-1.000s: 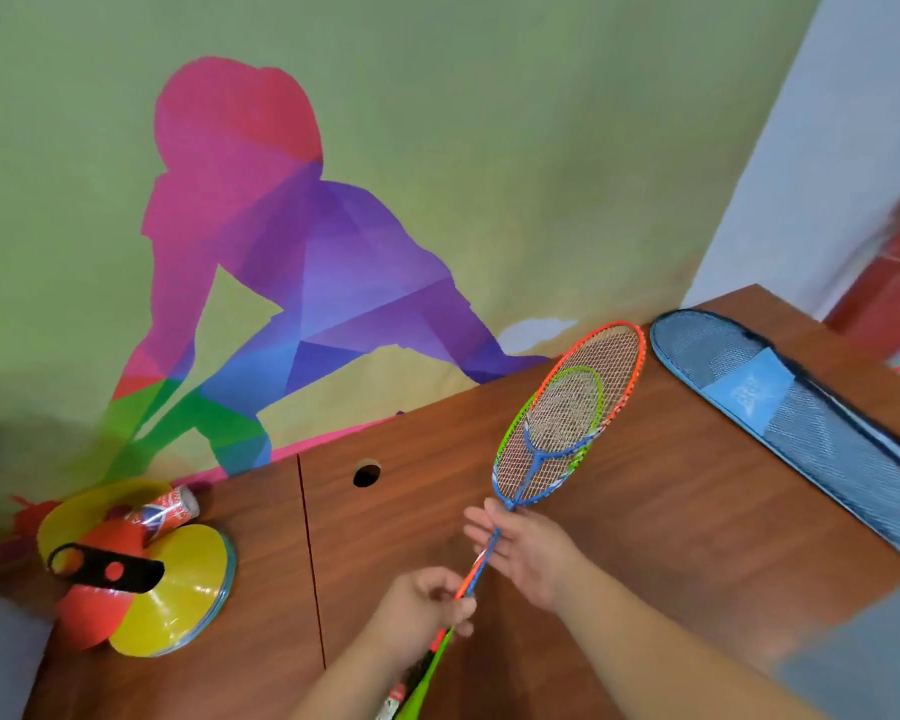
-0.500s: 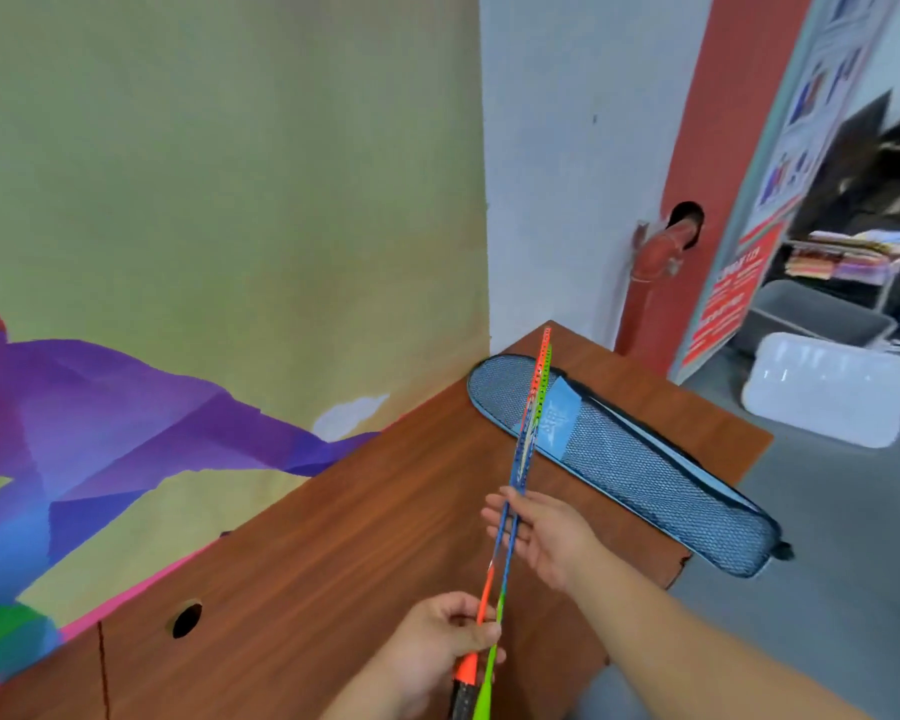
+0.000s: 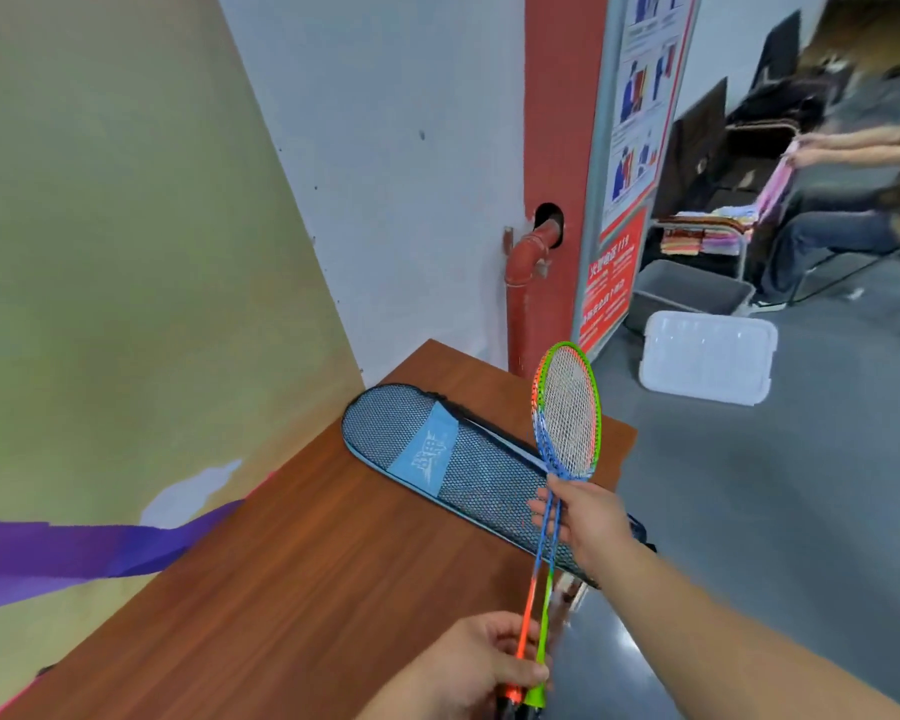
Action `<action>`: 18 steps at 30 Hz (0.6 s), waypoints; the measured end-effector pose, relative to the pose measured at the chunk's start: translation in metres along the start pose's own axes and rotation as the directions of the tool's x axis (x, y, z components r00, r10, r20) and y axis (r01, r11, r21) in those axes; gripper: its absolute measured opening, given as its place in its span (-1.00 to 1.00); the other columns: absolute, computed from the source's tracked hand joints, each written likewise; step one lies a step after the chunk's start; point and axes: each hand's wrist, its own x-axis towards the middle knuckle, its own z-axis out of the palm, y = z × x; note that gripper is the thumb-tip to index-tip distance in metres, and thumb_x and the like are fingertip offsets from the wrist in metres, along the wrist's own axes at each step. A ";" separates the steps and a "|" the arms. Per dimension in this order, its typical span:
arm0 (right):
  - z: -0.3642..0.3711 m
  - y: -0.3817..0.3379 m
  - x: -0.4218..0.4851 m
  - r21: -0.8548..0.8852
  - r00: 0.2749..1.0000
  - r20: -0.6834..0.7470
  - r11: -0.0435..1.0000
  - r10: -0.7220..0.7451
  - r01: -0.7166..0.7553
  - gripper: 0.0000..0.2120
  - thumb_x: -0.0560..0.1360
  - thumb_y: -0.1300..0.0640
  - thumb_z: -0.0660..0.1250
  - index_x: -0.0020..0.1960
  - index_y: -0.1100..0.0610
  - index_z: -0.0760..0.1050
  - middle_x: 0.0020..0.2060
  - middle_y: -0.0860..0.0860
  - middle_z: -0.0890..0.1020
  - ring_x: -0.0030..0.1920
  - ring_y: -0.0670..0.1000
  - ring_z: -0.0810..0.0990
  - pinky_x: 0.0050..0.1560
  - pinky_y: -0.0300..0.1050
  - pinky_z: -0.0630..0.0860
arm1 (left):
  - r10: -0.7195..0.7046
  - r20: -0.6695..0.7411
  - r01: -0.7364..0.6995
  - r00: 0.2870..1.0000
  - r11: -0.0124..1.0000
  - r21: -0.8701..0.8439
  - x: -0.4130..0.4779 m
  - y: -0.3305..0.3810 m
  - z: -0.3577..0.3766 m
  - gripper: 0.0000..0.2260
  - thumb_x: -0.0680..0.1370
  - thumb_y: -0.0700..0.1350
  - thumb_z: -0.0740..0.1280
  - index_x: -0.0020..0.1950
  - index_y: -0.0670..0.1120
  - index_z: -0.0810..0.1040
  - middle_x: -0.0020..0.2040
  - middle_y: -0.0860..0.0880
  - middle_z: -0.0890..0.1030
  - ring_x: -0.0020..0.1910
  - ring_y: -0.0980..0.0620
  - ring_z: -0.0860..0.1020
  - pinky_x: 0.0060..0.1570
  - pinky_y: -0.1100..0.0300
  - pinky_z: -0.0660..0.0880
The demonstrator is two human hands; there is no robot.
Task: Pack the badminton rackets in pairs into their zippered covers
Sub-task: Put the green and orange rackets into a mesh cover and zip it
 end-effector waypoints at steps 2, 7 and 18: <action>-0.018 -0.013 0.012 -0.036 0.999 -0.041 0.999 -0.027 0.025 -0.85 0.64 0.27 0.43 0.12 0.35 0.55 -0.17 0.30 0.69 -0.25 0.19 0.75 -0.30 0.02 0.75 | -0.010 0.028 0.009 1.000 1.000 0.013 0.016 0.005 0.017 -0.32 0.13 -0.20 0.74 0.20 -0.34 0.64 0.22 -0.46 0.60 0.10 -0.27 0.63 0.31 -0.26 0.54; -0.046 -0.036 0.022 -0.102 1.000 0.002 0.995 0.003 -0.003 -0.85 0.67 0.20 0.40 0.14 0.29 0.55 -0.16 0.24 0.69 -0.32 0.15 0.74 -0.36 0.03 0.72 | 0.007 0.023 -0.008 1.000 0.999 0.034 0.051 0.010 0.047 -0.35 0.12 -0.17 0.74 0.16 -0.31 0.67 0.20 -0.43 0.62 0.17 -0.29 0.64 0.34 -0.30 0.49; -0.099 -0.058 0.041 -0.191 0.999 -0.041 0.981 0.017 -0.025 -0.82 0.68 0.27 0.34 0.28 0.19 0.55 0.01 0.18 0.74 -0.22 0.19 0.77 0.01 0.36 0.71 | 0.015 -0.084 0.019 0.996 0.921 0.389 0.122 0.046 0.061 -0.48 0.53 0.30 0.31 0.27 -0.07 0.65 0.25 -0.07 0.70 0.21 -0.06 0.67 0.18 0.11 0.55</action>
